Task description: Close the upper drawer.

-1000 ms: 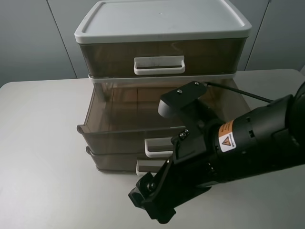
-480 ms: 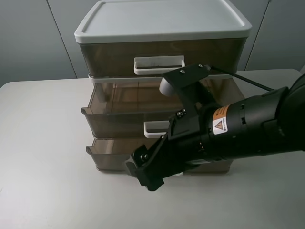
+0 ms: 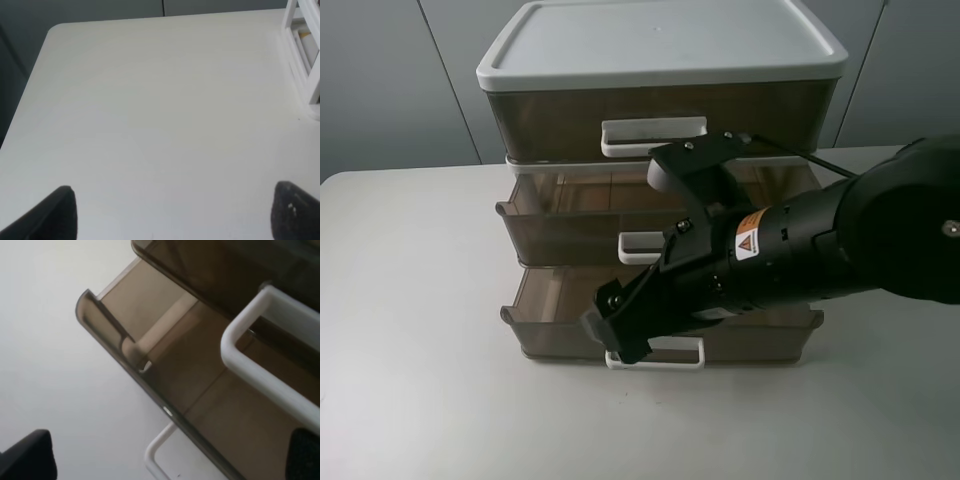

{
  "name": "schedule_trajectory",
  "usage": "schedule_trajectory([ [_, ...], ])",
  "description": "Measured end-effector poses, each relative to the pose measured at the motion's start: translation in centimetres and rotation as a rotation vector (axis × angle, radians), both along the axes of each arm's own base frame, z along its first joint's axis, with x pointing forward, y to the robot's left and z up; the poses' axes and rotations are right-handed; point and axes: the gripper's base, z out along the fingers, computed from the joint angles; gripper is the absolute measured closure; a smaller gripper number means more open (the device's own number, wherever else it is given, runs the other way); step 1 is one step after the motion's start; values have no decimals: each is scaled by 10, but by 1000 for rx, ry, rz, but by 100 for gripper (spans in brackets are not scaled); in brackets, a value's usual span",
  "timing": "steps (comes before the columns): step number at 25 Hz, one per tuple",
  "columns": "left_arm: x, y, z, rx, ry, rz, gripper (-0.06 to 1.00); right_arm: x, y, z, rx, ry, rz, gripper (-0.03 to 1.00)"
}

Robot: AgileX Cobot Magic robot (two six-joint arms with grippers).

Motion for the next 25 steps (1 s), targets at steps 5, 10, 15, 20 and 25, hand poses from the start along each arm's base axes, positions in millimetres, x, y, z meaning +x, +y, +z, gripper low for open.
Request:
schedule_trajectory([
  [5,0,0,0,-2,0,1,20,15,4,-1,-7,-23,-21,27],
  [10,0,0,0,-2,0,1,20,30,7,-5,-23,-35,-39,27],
  [15,0,0,0,-2,0,1,20,42,10,-9,-20,-64,-54,27],
  [20,0,0,0,0,0,0,20,58,14,-13,-24,-75,-77,27],
  [25,0,0,0,0,0,0,20,66,17,-17,-47,-43,-92,27],
])
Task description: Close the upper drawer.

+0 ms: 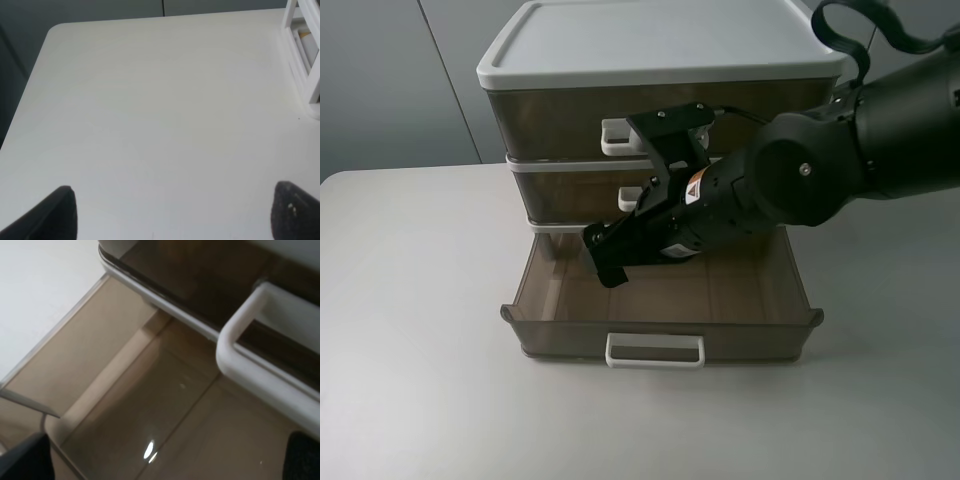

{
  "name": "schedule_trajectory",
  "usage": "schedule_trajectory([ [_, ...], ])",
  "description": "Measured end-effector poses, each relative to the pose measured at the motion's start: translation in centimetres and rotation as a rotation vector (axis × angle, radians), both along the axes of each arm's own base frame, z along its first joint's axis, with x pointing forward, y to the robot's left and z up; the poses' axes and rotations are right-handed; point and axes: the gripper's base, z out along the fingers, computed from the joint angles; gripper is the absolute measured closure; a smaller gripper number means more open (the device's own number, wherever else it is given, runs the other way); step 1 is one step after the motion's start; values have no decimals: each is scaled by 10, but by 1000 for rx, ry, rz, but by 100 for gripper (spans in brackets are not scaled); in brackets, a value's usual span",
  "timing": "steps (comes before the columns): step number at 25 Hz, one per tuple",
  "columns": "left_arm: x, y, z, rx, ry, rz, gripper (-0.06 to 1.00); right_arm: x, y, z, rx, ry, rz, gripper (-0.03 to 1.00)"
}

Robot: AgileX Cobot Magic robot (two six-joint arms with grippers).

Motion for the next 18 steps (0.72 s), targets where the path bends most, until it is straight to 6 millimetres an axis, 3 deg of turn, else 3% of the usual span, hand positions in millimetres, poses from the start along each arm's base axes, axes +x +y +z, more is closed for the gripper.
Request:
schedule_trajectory([
  [5,0,0,0,0,0,0,20,-5,-2,6,-22,62,-5,27],
  [12,0,0,0,0,0,0,20,-37,-16,45,-25,188,22,27],
  [18,0,0,0,0,0,0,20,-50,-30,67,-13,190,39,27],
])
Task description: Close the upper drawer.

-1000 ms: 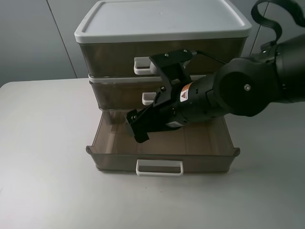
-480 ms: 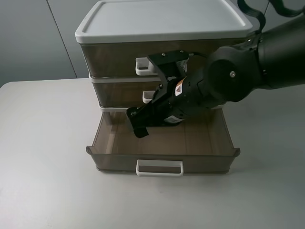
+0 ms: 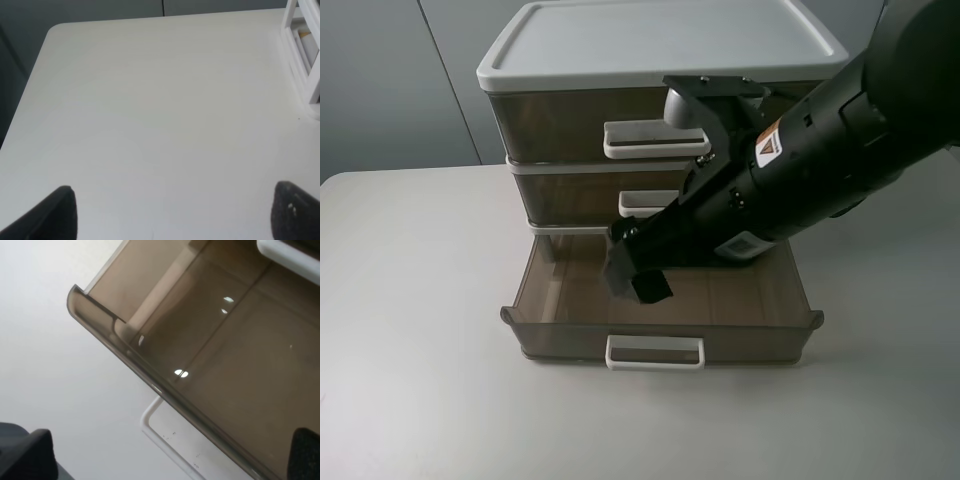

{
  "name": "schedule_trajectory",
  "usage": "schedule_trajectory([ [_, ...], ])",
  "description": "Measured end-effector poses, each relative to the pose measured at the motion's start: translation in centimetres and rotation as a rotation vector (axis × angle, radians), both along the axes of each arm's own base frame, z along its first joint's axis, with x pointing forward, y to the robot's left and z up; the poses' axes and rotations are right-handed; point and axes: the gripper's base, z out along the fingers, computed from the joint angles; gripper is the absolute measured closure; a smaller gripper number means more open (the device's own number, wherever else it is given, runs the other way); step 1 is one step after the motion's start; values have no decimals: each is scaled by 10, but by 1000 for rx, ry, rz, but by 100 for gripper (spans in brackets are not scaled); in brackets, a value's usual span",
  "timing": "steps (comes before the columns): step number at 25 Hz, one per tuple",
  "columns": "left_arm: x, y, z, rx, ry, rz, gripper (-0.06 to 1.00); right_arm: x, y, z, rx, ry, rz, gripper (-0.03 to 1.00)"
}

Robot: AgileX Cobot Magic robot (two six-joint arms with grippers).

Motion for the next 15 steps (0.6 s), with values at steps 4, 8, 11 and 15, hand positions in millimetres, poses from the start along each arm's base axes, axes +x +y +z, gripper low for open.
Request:
schedule_trajectory([
  [4,0,0,0,0,0,0,20,3,-25,8,-31,-27,-44,27],
  [8,0,0,0,0,0,0,20,9,-63,18,-89,-66,-127,27],
  [11,0,0,0,0,0,0,20,13,-96,27,-126,-99,-222,27],
  [15,0,0,0,0,0,0,20,14,-143,40,-179,-112,-356,27],
])
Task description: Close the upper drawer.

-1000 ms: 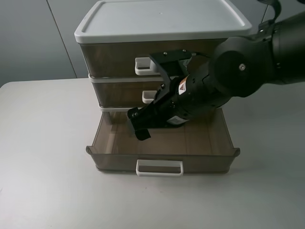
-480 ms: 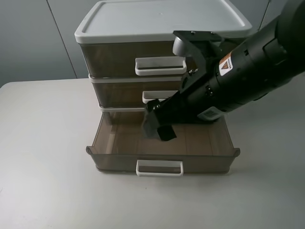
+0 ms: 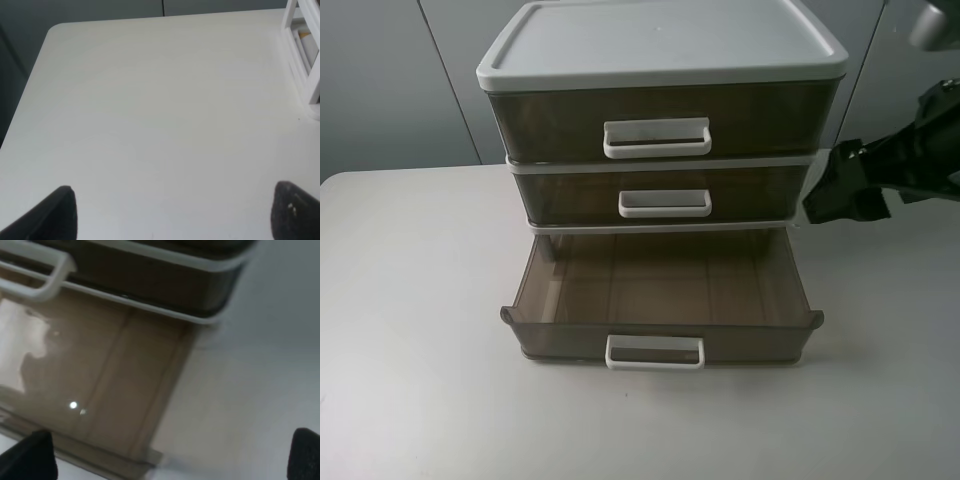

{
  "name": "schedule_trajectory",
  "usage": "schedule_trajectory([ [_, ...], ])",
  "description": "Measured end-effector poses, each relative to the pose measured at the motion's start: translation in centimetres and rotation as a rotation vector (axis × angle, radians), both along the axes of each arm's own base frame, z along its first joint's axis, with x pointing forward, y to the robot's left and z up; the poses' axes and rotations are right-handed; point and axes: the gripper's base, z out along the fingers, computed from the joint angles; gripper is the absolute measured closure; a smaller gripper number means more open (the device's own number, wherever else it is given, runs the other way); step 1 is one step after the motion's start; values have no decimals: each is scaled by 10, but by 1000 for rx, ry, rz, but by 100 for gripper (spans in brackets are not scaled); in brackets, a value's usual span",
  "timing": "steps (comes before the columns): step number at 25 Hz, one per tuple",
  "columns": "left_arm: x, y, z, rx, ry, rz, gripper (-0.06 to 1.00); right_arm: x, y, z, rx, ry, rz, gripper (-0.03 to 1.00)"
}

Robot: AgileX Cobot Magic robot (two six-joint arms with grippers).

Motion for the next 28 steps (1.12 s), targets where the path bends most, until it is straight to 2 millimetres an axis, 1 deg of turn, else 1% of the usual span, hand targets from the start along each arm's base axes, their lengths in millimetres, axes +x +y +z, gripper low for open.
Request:
schedule_trajectory([
  [3,0,0,0,0,0,0,20,-6,-34,8,-37,-6,-97,27],
  [5,0,0,0,0,0,0,20,-17,-50,15,-39,-5,-143,27],
  [7,0,0,0,0,0,0,20,-34,-56,23,-30,-17,-160,27],
  [10,0,0,0,0,0,0,20,-69,-58,42,-17,-123,-179,27],
  [12,0,0,0,0,0,0,20,-93,-59,45,-11,-191,-196,27],
  [13,0,0,0,0,0,0,20,-104,-60,44,-13,-225,-205,27],
  [16,0,0,0,0,0,0,20,-127,-62,27,-14,-263,-237,27],
  [19,0,0,0,0,0,0,20,-144,-63,8,-2,-298,-257,27],
  [22,0,0,0,0,0,0,20,-158,-63,-6,2,-338,-261,27],
  [26,0,0,0,0,0,0,20,-184,-64,-6,-13,-502,-240,27],
  [28,0,0,0,0,0,0,20,-191,-65,-7,-24,-550,-239,27],
])
